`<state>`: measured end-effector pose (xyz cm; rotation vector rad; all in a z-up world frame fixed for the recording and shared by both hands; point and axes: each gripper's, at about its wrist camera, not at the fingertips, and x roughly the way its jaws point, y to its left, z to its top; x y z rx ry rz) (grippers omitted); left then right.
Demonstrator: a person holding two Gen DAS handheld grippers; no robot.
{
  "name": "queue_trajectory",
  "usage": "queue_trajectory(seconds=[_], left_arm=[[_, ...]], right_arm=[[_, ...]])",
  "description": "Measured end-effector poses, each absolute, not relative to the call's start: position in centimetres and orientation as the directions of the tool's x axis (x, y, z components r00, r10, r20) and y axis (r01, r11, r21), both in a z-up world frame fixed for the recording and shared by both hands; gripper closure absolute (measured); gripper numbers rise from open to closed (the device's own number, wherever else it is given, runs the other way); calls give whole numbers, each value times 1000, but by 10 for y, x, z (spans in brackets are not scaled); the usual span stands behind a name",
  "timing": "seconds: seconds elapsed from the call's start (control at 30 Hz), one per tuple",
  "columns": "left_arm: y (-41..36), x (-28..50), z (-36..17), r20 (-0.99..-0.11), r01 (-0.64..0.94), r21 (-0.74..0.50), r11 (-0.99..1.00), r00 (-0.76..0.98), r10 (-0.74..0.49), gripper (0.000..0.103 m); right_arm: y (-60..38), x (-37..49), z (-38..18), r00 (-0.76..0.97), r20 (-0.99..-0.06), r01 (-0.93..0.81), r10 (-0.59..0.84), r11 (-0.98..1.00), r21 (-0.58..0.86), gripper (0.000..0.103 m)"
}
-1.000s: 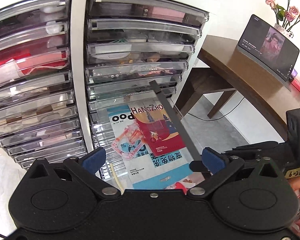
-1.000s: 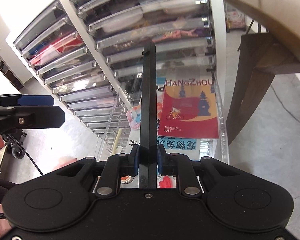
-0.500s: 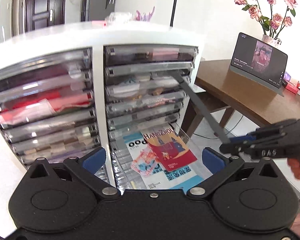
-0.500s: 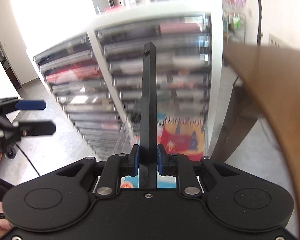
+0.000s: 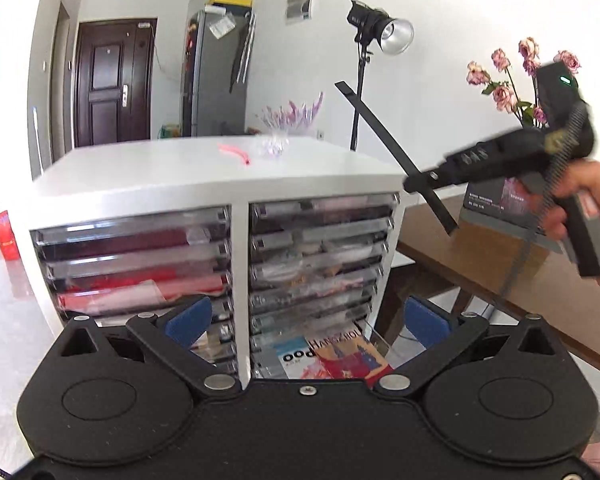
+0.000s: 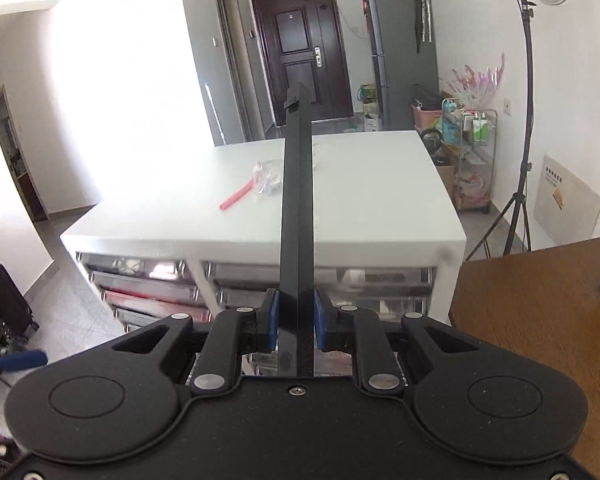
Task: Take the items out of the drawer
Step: 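Lift the black strip up out of the drawer with the right gripper, then lower the black strip onto the cabinet top and open the right gripper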
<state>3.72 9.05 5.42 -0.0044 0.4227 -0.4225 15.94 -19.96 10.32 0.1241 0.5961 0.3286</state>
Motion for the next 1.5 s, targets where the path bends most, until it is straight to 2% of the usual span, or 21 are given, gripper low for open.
queue_trajectory(seconds=[0.17,0.27,0.4,0.67,0.9,0.93,0.97,1.0,1.03,1.13,1.23,1.5], left_arm=[[97,34,59,-355,400,-112,910,839,-413,0],[99,42,53,-378,395,-111,912,832,-406,0],[103,56,43,-422,380,-117,917,817,-393,0],[111,66,31,-439,386,-110,916,808,-393,0],[112,71,28,-446,392,-121,912,799,-403,0],[112,71,27,-447,393,-122,911,798,-404,0],[112,70,27,-448,393,-122,911,798,-404,0],[112,69,27,-449,393,-122,912,797,-403,0],[113,69,27,-449,391,-122,912,798,-402,0],[113,69,27,-449,389,-123,913,798,-401,0],[111,69,26,-451,393,-120,912,796,-403,0],[107,64,27,-450,402,-113,909,795,-407,0]], right_arm=[[-195,232,121,781,-564,-182,268,962,205,85],[-188,275,122,774,-603,-122,194,980,159,85],[-182,319,108,729,-663,-73,173,982,176,85],[-168,346,102,717,-690,-60,101,995,83,85],[-165,344,102,721,-688,-45,81,996,71,82],[-165,342,103,725,-684,-45,81,996,71,66],[-166,341,103,728,-679,-50,89,996,77,39],[-167,339,103,733,-672,-61,102,995,85,27],[-168,337,104,740,-662,-73,115,993,90,9],[-168,331,110,759,-640,-86,118,993,81,8],[-169,325,120,785,-608,-93,115,993,68,0],[-174,289,139,837,-527,-146,148,988,45,0]])
